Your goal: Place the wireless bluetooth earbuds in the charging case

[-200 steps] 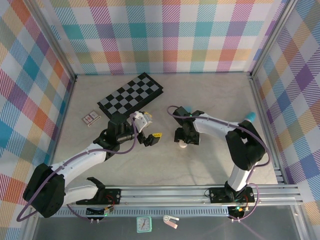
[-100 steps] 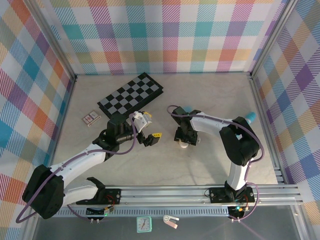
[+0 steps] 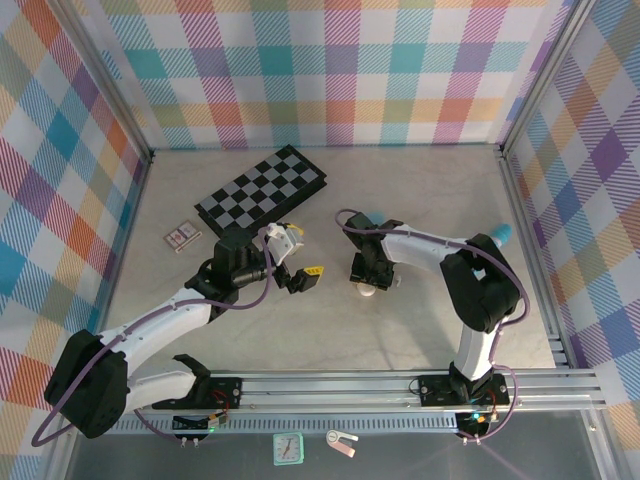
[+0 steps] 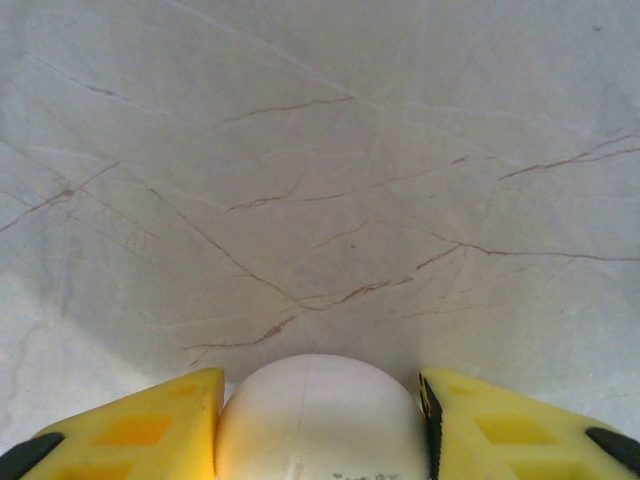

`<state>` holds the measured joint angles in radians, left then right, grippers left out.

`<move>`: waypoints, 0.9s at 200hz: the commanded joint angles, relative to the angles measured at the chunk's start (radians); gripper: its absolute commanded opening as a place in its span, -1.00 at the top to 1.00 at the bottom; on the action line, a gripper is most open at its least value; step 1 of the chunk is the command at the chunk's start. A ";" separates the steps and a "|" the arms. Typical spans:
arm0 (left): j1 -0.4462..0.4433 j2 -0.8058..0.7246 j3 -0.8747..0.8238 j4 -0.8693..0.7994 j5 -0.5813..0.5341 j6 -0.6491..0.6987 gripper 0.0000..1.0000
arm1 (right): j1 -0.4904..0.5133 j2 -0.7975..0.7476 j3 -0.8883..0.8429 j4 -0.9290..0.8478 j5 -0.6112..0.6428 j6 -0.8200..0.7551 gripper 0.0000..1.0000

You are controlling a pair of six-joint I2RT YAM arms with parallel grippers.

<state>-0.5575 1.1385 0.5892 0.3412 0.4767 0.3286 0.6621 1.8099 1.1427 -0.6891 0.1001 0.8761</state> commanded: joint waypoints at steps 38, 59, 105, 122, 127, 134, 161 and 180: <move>-0.031 0.025 -0.023 0.171 -0.072 -0.122 -0.99 | -0.042 -0.166 -0.025 0.036 -0.070 0.039 0.04; -0.080 0.035 -0.017 0.247 -0.189 -0.223 -0.99 | -0.068 -0.233 -0.034 0.072 -0.117 0.051 0.04; -0.164 0.081 -0.053 0.514 -0.432 -0.404 -0.99 | -0.117 -0.363 -0.017 0.157 -0.187 0.091 0.04; -0.190 0.115 -0.056 0.600 -0.490 -0.457 -0.99 | -0.136 -0.394 -0.001 0.186 -0.228 0.102 0.04; -0.198 0.127 -0.052 0.619 -0.504 -0.474 -0.99 | -0.141 -0.400 0.005 0.191 -0.238 0.105 0.04; -0.211 0.144 -0.043 0.639 -0.520 -0.501 -0.99 | -0.146 -0.408 0.014 0.200 -0.250 0.108 0.04; -0.276 0.232 -0.004 0.727 -0.576 -0.575 -0.99 | -0.151 -0.431 0.034 0.245 -0.279 0.129 0.04; -0.321 0.309 0.023 0.776 -0.604 -0.590 -1.00 | -0.153 -0.438 0.048 0.261 -0.286 0.137 0.04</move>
<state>-0.8276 1.3766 0.5625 0.9703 -0.0509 -0.1848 0.5133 1.4033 1.1503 -0.4866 -0.1413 0.9844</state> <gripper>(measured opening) 0.997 0.483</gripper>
